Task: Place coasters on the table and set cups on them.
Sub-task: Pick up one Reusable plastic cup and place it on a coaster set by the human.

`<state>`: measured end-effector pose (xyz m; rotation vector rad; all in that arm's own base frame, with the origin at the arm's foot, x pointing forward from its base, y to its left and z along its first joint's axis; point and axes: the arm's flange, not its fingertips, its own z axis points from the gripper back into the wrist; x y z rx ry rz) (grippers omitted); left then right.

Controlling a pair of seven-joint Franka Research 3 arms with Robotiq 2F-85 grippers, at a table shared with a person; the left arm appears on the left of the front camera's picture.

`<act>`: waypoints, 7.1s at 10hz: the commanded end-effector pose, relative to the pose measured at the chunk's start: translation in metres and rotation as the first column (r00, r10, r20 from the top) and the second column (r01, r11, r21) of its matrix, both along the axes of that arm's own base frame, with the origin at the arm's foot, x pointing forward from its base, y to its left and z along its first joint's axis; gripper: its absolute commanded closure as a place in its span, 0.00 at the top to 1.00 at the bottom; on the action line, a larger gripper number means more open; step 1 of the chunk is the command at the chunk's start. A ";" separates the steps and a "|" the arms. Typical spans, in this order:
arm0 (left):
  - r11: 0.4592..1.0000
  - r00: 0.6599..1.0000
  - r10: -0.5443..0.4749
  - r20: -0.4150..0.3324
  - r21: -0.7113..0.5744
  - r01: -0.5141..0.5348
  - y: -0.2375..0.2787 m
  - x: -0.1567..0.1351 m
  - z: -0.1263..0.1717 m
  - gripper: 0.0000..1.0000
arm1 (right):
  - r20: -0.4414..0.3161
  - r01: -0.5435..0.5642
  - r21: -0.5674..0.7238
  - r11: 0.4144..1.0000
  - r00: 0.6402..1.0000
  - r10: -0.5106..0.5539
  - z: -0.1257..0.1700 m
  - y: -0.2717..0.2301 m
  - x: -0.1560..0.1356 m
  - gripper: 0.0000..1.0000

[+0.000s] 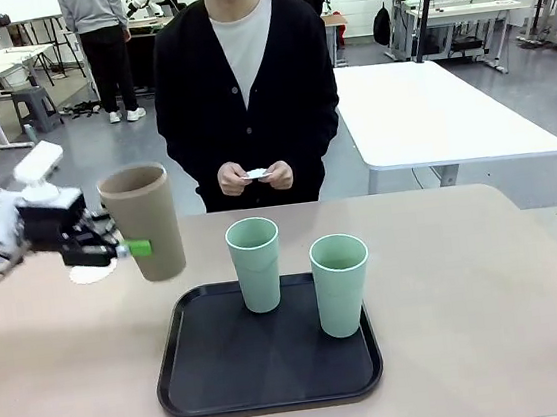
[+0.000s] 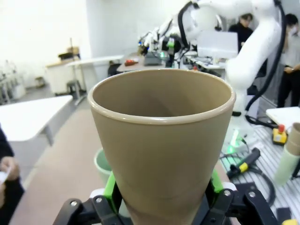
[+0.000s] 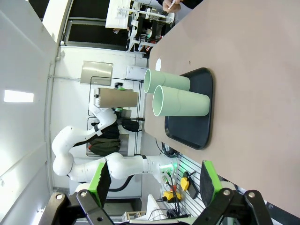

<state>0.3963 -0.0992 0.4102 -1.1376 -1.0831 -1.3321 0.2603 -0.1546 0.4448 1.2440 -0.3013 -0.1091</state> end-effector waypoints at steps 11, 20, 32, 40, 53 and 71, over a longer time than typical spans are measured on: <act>0.995 0.997 0.080 -0.016 0.054 -0.079 0.082 0.040 0.039 0.85 | 0.027 0.002 0.020 1.000 1.000 -0.003 0.002 -0.001 0.002 1.00; 0.950 0.950 0.312 0.016 -0.014 -0.312 0.225 0.092 0.035 0.85 | 0.027 0.002 0.020 1.000 1.000 -0.003 0.002 -0.001 0.002 1.00; 0.972 0.972 0.234 0.030 0.025 -0.234 0.236 0.146 -0.035 0.85 | 0.027 0.002 0.020 1.000 1.000 -0.003 0.002 -0.001 0.002 1.00; 0.975 0.975 0.218 -0.032 -0.022 -0.219 0.237 0.163 -0.127 0.85 | 0.027 0.002 0.020 1.000 1.000 -0.003 0.002 -0.001 0.002 1.00; 0.963 0.963 0.268 0.002 -0.009 -0.268 0.233 0.182 -0.164 0.85 | 0.027 0.002 0.020 1.000 1.000 -0.003 0.002 -0.001 0.002 1.00; 0.983 0.985 0.170 0.030 0.062 -0.172 0.237 0.188 -0.175 1.00 | 0.027 0.002 0.020 1.000 1.000 -0.003 0.002 -0.001 0.002 1.00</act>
